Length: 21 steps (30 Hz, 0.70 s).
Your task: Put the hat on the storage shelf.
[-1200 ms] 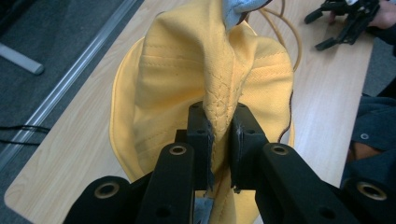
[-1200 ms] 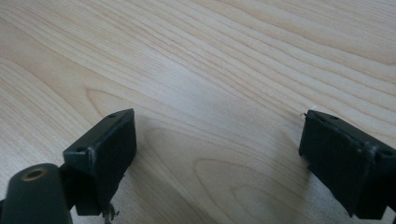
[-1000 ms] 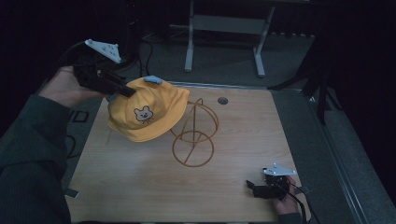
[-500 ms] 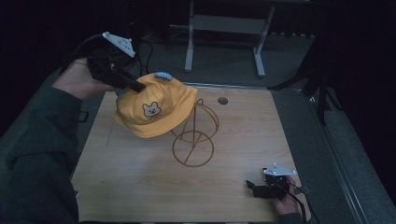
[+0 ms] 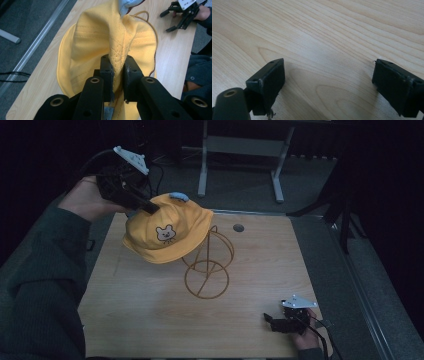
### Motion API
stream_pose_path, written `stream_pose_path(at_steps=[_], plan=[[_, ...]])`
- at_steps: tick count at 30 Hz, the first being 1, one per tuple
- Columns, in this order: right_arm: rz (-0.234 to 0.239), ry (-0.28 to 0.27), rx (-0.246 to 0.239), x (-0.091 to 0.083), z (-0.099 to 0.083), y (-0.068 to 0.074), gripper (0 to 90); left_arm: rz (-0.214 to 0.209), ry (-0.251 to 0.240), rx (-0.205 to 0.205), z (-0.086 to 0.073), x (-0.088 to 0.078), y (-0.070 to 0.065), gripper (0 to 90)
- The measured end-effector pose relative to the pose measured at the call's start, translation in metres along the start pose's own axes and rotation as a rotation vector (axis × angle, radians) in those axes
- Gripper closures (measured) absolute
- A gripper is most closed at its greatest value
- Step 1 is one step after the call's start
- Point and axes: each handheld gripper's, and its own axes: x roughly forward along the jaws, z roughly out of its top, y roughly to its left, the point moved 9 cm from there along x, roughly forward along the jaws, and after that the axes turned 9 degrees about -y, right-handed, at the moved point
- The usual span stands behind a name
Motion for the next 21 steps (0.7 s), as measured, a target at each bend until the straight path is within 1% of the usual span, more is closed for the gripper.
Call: stream_pose_path(at_steps=[3, 5, 6, 8, 11, 12, 13, 17, 18, 19, 21], plan=[[0.0, 0.0, 0.0, 0.0, 0.0, 0.0, 11.0, -0.015, -0.008, 0.008, 0.005, 0.003, -0.003, 80.1], [0.0, 0.002, 0.003, 0.0, 0.0, 0.0, 11.0, -0.024, -0.003, 0.018, 0.007, 0.007, -0.005, 80.1], [0.0, 0.002, 0.002, 0.0, 0.0, 0.0, 11.0, -0.031, 0.004, 0.024, 0.009, 0.013, -0.007, 80.0], [-0.001, 0.003, 0.003, 0.0, 0.0, 0.0, 11.1, -0.033, 0.009, 0.029, 0.01, 0.016, -0.008, 79.9], [-0.001, 0.004, 0.001, 0.0, 0.0, 0.0, 11.0, -0.044, 0.012, 0.036, 0.015, 0.025, -0.01, 79.6], [-0.001, 0.004, 0.002, 0.0, 0.0, 0.0, 11.0, -0.052, 0.011, 0.038, 0.019, 0.032, -0.012, 79.2], [-0.001, 0.004, 0.002, 0.0, 0.0, 0.0, 11.0, -0.052, 0.011, 0.038, 0.019, 0.032, -0.012, 79.0], [-0.001, 0.005, 0.005, 0.0, 0.0, 0.0, 11.0, -0.063, 0.024, 0.052, 0.027, 0.047, -0.016, 78.3], [-0.001, 0.005, 0.005, 0.0, 0.0, 0.0, 11.0, -0.067, 0.032, 0.061, 0.031, 0.054, -0.018, 77.9], [-0.001, 0.005, 0.005, 0.0, 0.0, 0.0, 11.0, -0.067, 0.032, 0.061, 0.031, 0.054, -0.018, 77.8], [-0.001, 0.005, 0.006, 0.0, 0.0, 0.0, 11.0, -0.071, 0.041, 0.069, 0.035, 0.061, -0.02, 77.7]])
